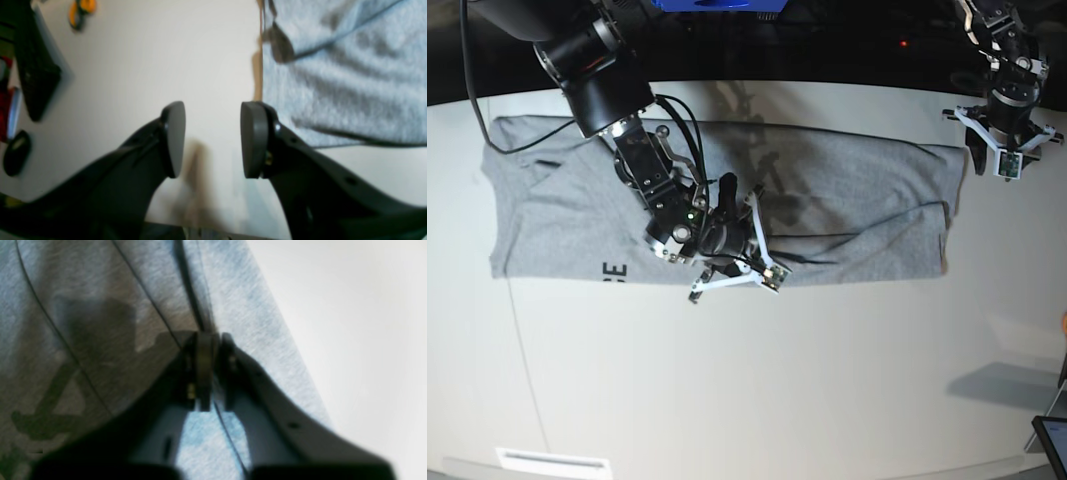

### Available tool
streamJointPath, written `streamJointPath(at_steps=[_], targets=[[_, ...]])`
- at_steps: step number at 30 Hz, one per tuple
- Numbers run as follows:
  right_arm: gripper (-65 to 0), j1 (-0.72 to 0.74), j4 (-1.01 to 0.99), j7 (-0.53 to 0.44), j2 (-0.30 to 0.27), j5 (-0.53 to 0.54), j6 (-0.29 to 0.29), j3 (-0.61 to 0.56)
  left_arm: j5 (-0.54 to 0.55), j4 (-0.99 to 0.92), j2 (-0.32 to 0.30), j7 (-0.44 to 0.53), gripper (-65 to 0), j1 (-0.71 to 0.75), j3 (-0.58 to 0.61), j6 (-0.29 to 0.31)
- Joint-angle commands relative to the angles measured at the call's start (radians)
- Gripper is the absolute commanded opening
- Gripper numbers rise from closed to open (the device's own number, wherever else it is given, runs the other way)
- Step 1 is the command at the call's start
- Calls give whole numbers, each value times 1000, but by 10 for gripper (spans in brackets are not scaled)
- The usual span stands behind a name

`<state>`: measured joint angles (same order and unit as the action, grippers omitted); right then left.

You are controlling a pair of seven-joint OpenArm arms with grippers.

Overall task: Fold the T-shirt properly
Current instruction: 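Drag the right gripper across the shirt's middle to smooth the fold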

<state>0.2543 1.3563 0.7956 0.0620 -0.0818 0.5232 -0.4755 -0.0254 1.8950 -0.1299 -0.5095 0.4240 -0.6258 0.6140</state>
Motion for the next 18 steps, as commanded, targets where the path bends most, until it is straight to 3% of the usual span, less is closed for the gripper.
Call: streamJointPath(at_steps=[1, 18], targets=[[-650, 24, 19, -9, 11, 9, -7, 4, 8, 10, -12, 19, -380, 2, -4, -7], [-650, -11, 154, 164, 3, 6, -7, 4, 8, -2, -12, 19, -380, -18, -4, -7]])
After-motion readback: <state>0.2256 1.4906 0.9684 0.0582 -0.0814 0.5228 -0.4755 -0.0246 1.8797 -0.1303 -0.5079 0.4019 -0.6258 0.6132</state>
